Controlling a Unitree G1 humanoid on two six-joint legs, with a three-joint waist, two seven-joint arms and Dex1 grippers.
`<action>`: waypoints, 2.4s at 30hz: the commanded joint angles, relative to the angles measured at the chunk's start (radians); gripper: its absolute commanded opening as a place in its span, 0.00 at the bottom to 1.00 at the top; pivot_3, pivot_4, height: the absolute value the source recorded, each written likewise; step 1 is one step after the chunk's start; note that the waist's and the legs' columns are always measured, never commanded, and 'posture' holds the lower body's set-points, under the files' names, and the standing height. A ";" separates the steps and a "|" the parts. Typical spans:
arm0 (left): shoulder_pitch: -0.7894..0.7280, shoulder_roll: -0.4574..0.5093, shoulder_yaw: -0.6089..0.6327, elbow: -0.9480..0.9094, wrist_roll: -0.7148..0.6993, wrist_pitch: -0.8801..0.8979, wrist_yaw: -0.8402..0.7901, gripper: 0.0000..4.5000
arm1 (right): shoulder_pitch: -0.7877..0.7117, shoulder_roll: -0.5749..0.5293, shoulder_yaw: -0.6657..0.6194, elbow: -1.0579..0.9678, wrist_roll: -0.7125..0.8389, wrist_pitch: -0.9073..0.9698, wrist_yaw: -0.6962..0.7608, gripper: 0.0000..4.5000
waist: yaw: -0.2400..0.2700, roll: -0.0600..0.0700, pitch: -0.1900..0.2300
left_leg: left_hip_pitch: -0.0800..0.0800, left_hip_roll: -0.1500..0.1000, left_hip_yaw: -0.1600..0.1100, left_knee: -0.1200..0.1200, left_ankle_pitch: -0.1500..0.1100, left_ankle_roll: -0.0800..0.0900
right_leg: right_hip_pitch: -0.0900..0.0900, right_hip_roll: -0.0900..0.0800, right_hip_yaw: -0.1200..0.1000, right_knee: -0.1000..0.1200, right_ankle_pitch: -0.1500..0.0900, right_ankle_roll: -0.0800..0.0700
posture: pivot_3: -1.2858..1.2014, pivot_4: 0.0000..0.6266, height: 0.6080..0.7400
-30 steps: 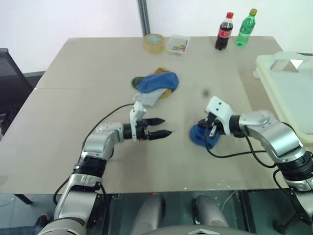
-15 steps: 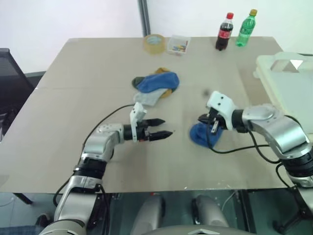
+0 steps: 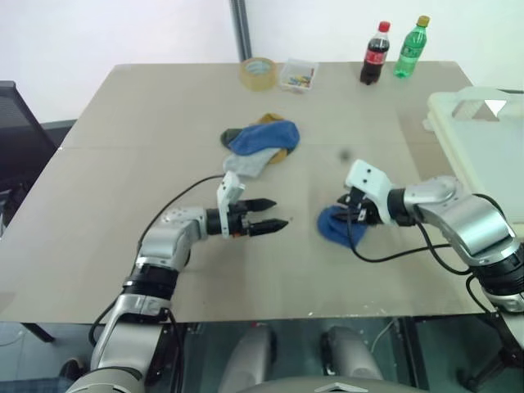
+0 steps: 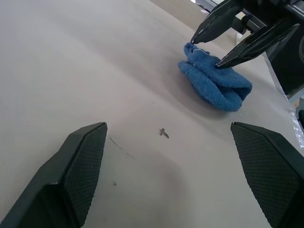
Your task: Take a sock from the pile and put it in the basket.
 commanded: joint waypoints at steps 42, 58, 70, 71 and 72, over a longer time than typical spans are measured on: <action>0.011 -0.025 -0.023 0.035 0.025 -0.002 -0.020 1.00 | 0.332 0.283 -0.475 -0.077 0.317 -0.310 -0.019 0.01 | 0.000 0.000 0.000 | 0.001 -0.001 -0.002 0.001 0.000 0.001 | 0.002 0.001 -0.002 0.001 0.000 0.000 | 0.52 0.24 1.00; 0.005 -0.013 -0.013 0.040 0.032 -0.002 -0.029 1.00 | 0.645 0.031 -0.620 -0.168 0.465 -0.290 0.115 0.99 | 0.006 0.000 0.000 | 0.001 -0.001 -0.002 0.001 -0.001 0.001 | 0.003 0.002 -0.001 0.000 0.000 0.000 | 0.52 0.24 1.00; -0.012 -0.011 -0.016 0.061 0.040 -0.014 -0.039 1.00 | 0.680 -0.153 -0.449 -0.221 0.220 -0.355 0.050 0.99 | 0.006 0.000 0.000 | 0.001 -0.001 0.000 0.001 -0.001 0.001 | 0.003 0.003 -0.001 0.000 0.000 0.000 | 0.52 0.24 1.00; -0.012 -0.011 -0.015 0.060 0.039 -0.013 -0.039 1.00 | 0.685 -0.155 -0.425 -0.227 0.201 -0.366 0.050 0.99 | 0.006 0.000 0.000 | 0.001 -0.001 0.000 0.001 -0.001 0.001 | 0.003 0.003 -0.001 0.000 0.000 0.000 | 0.52 0.24 1.00; -0.010 -0.010 -0.014 0.058 0.038 -0.011 -0.040 1.00 | 0.682 -0.156 -0.396 -0.224 0.167 -0.388 0.045 0.99 | 0.006 0.000 0.000 | 0.001 -0.001 0.000 0.001 -0.001 0.001 | 0.003 0.003 -0.001 0.000 0.000 0.001 | 0.52 0.24 1.00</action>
